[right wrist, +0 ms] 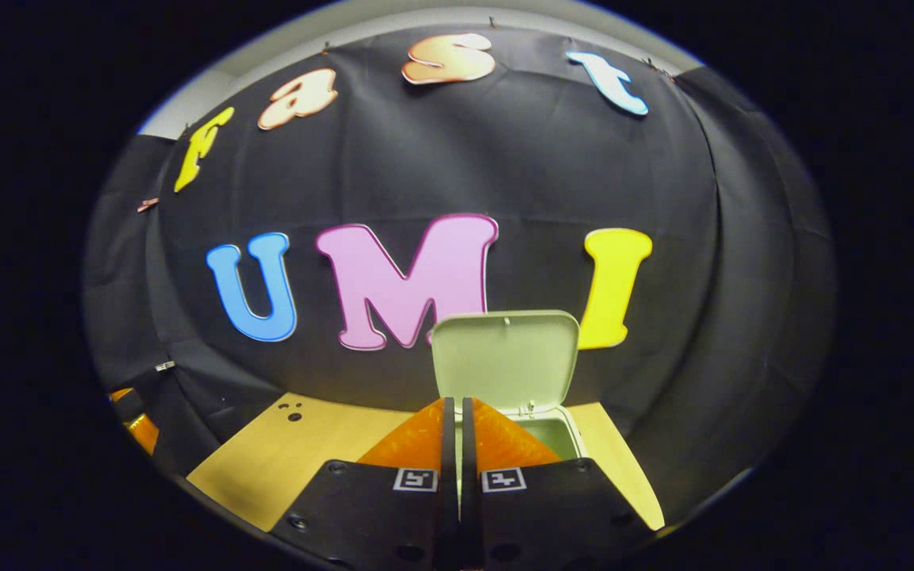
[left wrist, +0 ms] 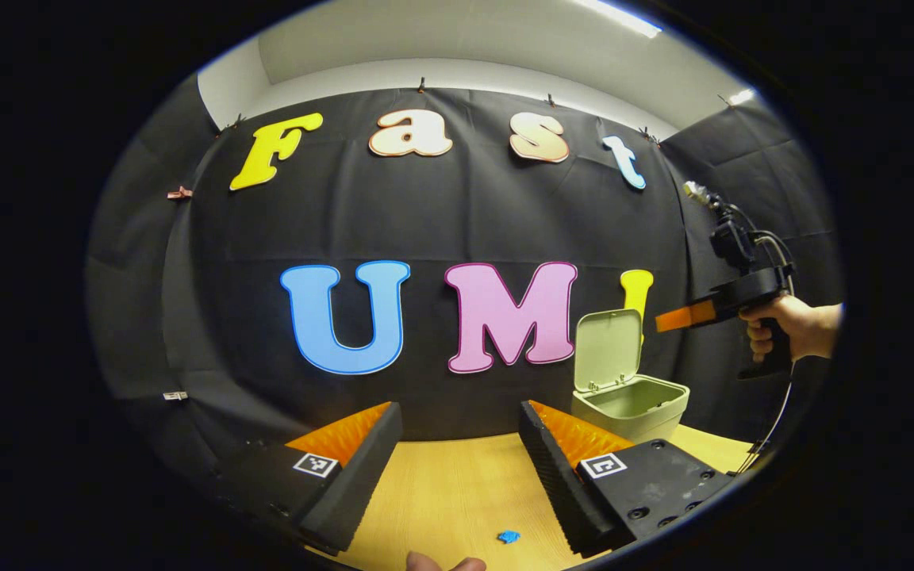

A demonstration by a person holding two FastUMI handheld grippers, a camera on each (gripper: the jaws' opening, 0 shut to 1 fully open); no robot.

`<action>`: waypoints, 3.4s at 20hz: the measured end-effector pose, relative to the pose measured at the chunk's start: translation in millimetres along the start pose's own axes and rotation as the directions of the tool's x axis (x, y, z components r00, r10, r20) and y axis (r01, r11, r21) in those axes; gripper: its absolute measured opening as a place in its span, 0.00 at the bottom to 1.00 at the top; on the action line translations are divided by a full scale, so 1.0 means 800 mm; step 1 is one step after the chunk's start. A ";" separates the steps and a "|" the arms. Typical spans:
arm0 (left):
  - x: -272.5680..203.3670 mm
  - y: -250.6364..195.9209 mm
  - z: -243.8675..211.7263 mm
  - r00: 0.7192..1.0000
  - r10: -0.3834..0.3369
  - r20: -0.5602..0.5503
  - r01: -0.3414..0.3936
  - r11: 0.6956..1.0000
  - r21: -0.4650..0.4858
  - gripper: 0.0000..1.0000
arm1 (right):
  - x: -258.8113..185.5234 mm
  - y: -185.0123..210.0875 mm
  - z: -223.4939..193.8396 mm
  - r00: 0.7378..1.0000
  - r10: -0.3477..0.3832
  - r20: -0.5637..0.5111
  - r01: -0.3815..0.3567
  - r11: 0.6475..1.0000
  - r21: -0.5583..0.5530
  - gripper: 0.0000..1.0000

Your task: Press the lid of the desktop garbage bin to open it, pick up the crumpled paper on the desktop and throw it into the bin, then pick up the pop can on the desktop and drop it into the bin, and finally close the garbage bin lid.

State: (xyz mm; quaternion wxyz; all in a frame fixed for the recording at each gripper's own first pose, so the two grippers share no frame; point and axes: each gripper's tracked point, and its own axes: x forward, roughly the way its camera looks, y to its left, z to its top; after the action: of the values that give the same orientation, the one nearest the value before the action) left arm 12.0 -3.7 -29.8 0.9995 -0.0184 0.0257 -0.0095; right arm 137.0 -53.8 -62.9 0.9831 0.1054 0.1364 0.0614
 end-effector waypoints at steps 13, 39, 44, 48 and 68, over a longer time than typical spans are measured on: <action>0.033 -0.062 -0.155 0.975 -0.101 -0.196 0.100 0.995 -0.013 0.95 | -0.100 0.045 0.008 0.978 0.068 0.197 -0.051 0.995 -0.091 0.27; 0.097 -0.094 -0.543 0.662 -0.099 -0.743 0.148 0.989 0.000 0.81 | -0.133 -0.024 -0.020 0.995 0.018 0.098 -0.004 0.990 -0.144 0.79; 0.104 -0.103 -0.541 0.667 -0.120 -0.736 0.168 0.986 -0.009 0.67 | -0.136 -0.040 -0.027 0.997 -0.009 0.083 0.019 0.992 -0.125 0.80; 0.104 -0.107 -0.541 0.662 -0.131 -0.738 0.171 0.985 -0.022 0.48 | -0.139 -0.038 -0.029 0.997 -0.005 0.075 0.013 0.993 -0.113 0.79; 0.188 -0.149 -0.177 0.941 -0.222 -0.256 0.195 0.972 -0.127 0.45 | -0.138 -0.037 -0.024 0.994 0.007 0.106 0.005 0.994 -0.114 0.79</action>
State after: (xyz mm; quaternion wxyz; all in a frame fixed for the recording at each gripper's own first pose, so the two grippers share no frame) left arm 153.1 -130.7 -174.5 0.9779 -0.0697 0.1593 -0.1165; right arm 28.9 -95.0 -59.5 0.9934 0.0524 0.0802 0.0638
